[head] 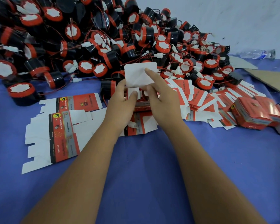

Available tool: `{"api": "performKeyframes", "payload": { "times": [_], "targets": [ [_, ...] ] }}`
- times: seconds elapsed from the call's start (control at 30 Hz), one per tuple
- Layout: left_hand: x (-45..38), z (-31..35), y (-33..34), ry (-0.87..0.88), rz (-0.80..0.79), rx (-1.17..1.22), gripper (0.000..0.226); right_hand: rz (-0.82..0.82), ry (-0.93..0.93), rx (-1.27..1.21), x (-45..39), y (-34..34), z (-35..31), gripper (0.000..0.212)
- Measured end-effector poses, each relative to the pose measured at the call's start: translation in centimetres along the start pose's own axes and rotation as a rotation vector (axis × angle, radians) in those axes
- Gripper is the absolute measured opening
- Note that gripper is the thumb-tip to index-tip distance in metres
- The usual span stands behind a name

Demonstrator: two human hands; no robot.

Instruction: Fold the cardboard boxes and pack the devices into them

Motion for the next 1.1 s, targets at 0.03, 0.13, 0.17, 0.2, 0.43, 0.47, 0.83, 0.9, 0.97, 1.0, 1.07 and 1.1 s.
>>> {"api": "performKeyframes", "payload": {
  "times": [0.03,0.13,0.17,0.2,0.43,0.47,0.83,0.9,0.97,1.0,1.07,1.1],
  "targets": [
    [0.0,0.0,0.0,0.003,0.012,-0.007,0.041,-0.006,-0.005,0.001,-0.1,0.0,0.0,0.05],
    [0.1,0.0,0.1,0.014,0.023,0.028,0.037,0.069,0.026,0.016,-0.2,0.5,-0.1,0.056],
    [0.1,0.1,0.1,0.03,0.033,0.041,0.036,0.14,0.053,0.024,-0.2,0.7,0.0,0.059],
    [0.1,0.1,0.0,0.06,0.058,0.04,0.035,0.192,0.086,0.013,-0.2,0.6,0.2,0.064],
    [0.1,0.1,-0.7,0.158,0.189,-0.079,0.016,0.043,-0.029,0.05,-0.2,-1.1,1.1,0.036],
    [0.0,0.0,-0.8,0.126,0.162,-0.072,0.014,0.038,0.029,-0.006,-0.1,-1.3,1.3,0.041],
    [-0.1,-0.8,-3.0,0.104,-0.105,-0.183,0.042,-0.147,0.115,-0.032,0.4,-1.9,1.9,0.038],
    [-0.3,-1.1,-2.8,0.105,-0.096,-0.201,0.048,-0.14,0.104,-0.009,0.3,-2.0,2.0,0.04],
    [-0.5,-1.3,-2.7,0.105,-0.068,-0.211,0.049,-0.168,0.138,-0.068,0.2,-2.1,2.1,0.04],
    [-0.6,-1.4,-2.6,0.107,-0.05,-0.22,0.048,-0.179,0.152,-0.098,0.1,-2.1,2.1,0.04],
    [-0.6,-1.5,-2.5,0.102,-0.02,-0.215,0.046,-0.163,0.15,-0.096,0.0,-2.1,2.3,0.037],
    [-0.6,-1.5,-2.4,0.097,-0.013,-0.201,0.044,-0.14,0.136,-0.073,0.0,-1.9,2.3,0.035]
  ]
}}
Point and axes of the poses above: each hand's wrist, its own x-axis away from the middle knuckle, its own y-axis out of the palm, z = x × y, the point moved 1 cm from there along -x, towards the middle knuckle, and after that the axes turned 6 degrees about -x, right-handed, at the moved point
